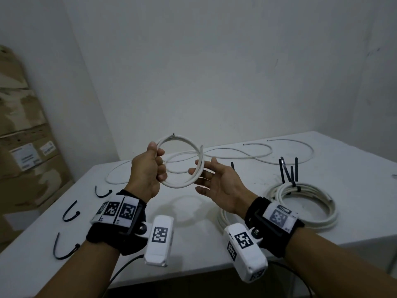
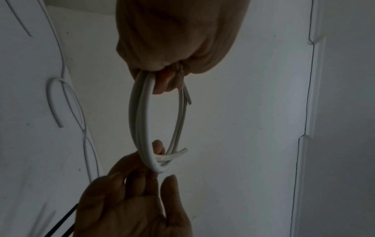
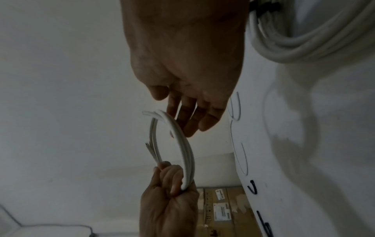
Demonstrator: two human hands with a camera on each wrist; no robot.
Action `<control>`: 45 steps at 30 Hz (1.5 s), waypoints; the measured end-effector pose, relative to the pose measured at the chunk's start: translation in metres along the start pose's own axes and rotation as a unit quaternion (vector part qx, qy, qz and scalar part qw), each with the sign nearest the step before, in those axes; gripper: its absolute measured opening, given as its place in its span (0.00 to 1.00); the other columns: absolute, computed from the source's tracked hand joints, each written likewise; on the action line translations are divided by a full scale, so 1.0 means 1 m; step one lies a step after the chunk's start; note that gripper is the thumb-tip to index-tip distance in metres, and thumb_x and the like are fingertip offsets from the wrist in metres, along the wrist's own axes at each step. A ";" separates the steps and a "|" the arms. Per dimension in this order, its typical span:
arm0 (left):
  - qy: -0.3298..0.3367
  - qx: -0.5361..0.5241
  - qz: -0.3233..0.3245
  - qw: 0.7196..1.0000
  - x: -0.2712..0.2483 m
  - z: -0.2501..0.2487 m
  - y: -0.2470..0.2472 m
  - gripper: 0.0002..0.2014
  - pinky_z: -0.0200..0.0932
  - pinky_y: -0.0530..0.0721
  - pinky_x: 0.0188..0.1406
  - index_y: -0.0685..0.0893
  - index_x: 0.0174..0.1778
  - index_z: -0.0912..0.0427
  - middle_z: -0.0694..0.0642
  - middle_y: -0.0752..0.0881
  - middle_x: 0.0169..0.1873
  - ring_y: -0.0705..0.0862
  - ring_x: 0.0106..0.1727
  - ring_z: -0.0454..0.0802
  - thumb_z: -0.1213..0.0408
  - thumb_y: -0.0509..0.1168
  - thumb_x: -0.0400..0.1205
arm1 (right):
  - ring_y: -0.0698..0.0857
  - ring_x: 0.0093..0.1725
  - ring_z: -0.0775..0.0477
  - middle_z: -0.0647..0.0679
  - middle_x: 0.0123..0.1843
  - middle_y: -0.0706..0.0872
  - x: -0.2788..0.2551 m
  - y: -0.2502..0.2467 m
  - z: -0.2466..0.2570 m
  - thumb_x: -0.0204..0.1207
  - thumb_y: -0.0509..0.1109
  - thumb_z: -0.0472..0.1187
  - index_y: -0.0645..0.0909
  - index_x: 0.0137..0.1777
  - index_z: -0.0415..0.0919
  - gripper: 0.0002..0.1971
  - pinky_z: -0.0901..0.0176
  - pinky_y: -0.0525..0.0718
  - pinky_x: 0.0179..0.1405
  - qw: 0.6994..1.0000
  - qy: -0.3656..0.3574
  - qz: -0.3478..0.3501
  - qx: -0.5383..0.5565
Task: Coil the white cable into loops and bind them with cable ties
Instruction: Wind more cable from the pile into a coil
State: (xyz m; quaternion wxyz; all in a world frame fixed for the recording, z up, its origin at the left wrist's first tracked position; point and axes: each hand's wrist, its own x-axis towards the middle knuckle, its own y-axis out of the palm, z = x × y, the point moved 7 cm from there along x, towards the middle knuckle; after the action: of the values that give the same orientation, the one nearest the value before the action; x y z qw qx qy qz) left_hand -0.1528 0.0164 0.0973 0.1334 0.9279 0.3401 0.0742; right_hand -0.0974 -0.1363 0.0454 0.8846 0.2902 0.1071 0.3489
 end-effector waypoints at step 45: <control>-0.058 0.176 -0.069 0.980 -0.014 -0.044 -0.264 0.16 0.31 0.47 0.14 0.64 0.28 0.53 0.47 0.61 0.15 0.54 0.12 0.41 0.62 0.50 0.85 | 0.82 0.34 0.48 0.44 0.43 0.81 0.109 0.174 -0.198 0.82 0.62 0.38 0.73 0.73 0.44 0.19 0.61 0.82 0.27 0.742 0.085 0.267 -0.609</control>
State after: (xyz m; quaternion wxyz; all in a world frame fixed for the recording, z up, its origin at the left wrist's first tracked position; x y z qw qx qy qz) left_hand -0.3353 0.2095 0.0602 -0.0075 0.9139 0.4028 -0.0497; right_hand -0.1915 0.1272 -0.0105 0.7307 -0.3243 -0.1353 0.5853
